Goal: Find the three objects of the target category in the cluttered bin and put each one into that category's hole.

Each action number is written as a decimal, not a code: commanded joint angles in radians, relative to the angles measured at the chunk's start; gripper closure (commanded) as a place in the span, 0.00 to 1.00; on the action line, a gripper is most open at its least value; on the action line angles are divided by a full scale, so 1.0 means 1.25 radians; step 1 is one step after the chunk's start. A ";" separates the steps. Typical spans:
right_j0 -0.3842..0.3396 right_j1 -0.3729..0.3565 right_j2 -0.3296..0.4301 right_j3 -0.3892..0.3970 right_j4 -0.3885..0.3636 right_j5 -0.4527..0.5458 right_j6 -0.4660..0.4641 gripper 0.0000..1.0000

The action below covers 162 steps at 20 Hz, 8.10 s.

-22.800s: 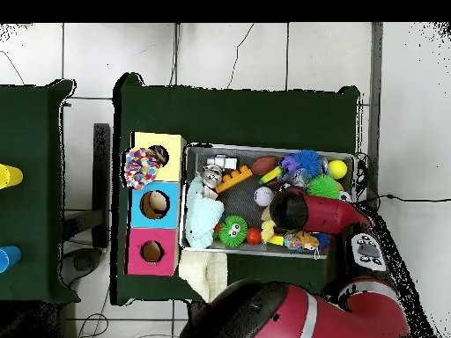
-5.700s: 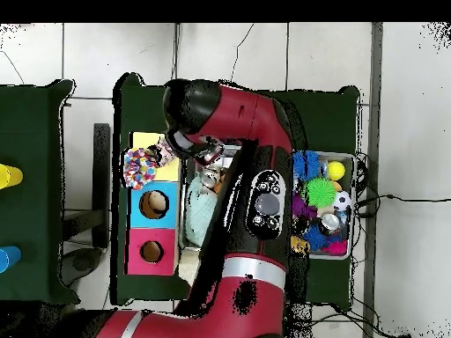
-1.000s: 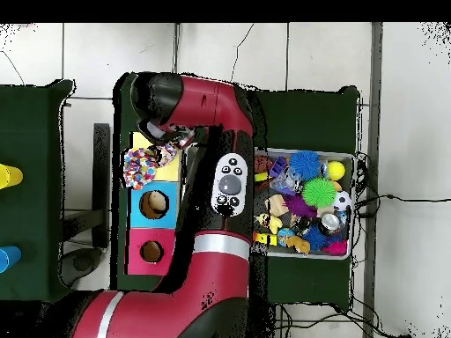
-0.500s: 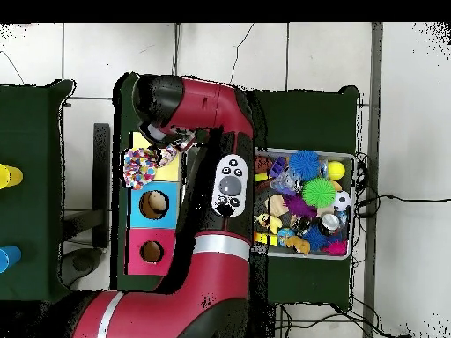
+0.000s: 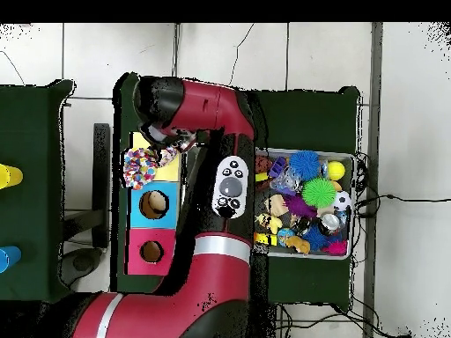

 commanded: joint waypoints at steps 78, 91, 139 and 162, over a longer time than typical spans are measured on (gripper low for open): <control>-0.001 -0.069 0.156 0.362 0.087 -0.264 0.042 0.00; 0.012 -0.087 0.161 0.388 0.087 -0.281 0.054 1.00; -0.024 0.032 0.138 0.295 0.002 -0.372 0.026 0.00; 0.012 -0.155 0.087 0.272 0.007 -0.091 0.072 0.00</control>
